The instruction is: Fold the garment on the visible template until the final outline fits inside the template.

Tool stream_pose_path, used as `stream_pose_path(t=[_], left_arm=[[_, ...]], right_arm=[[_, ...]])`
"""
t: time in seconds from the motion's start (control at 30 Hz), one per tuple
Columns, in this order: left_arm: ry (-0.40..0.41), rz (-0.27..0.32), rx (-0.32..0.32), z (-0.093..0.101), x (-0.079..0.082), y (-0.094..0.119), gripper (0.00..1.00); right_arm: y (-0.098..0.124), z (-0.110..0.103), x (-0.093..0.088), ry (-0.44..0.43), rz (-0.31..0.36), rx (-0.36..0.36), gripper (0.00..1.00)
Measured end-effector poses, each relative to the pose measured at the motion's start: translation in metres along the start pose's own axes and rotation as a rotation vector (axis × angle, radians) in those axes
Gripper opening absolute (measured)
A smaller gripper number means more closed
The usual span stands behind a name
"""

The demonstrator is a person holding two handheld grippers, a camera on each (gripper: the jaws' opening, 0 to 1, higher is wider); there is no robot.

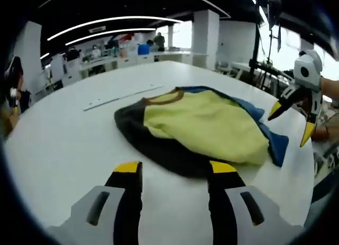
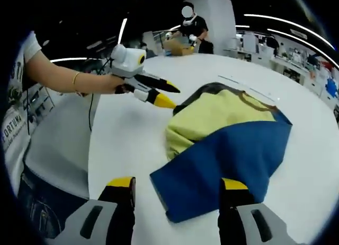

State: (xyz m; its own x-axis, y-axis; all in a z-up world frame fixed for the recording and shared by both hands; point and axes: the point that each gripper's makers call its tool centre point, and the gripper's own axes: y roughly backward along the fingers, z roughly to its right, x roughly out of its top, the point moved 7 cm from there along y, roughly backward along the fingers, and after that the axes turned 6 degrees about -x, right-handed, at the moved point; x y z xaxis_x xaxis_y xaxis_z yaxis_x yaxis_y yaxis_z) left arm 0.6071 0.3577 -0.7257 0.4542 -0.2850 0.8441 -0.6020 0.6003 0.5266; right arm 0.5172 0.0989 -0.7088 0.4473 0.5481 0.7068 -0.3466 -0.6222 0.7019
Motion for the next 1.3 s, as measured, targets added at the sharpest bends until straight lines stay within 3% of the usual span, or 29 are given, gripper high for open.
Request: stream_pose_path(t=[0.1, 0.23, 0.43, 0.73, 0.87, 1.03, 1.3], left_arm=[[0.027, 0.009, 0.007, 0.001, -0.004, -0.002, 0.41], [0.041, 0.004, 0.017, 0.004, -0.007, -0.005, 0.37], [0.041, -0.023, 0.003, 0.010, -0.013, -0.012, 0.29], [0.035, -0.021, 0.015, 0.012, -0.013, -0.017, 0.14], [0.041, -0.024, 0.018, 0.012, -0.014, -0.018, 0.06], [0.061, -0.038, 0.027, 0.010, -0.013, -0.016, 0.02], [0.034, -0.002, 0.038, 0.008, -0.003, -0.003, 0.01]], right_arm=[[-0.004, -0.003, -0.005, 0.023, -0.016, -0.014, 0.49], [-0.011, -0.006, -0.014, 0.132, -0.077, -0.054, 0.40], [-0.019, -0.012, -0.022, 0.172, -0.106, -0.072, 0.28], [-0.020, -0.010, -0.020, 0.196, -0.087, -0.101, 0.18], [-0.020, -0.006, -0.020, 0.198, -0.087, -0.134, 0.00], [-0.019, -0.003, -0.019, 0.187, -0.096, -0.141, 0.00], [0.011, 0.007, 0.004, 0.066, 0.064, -0.159, 0.00]])
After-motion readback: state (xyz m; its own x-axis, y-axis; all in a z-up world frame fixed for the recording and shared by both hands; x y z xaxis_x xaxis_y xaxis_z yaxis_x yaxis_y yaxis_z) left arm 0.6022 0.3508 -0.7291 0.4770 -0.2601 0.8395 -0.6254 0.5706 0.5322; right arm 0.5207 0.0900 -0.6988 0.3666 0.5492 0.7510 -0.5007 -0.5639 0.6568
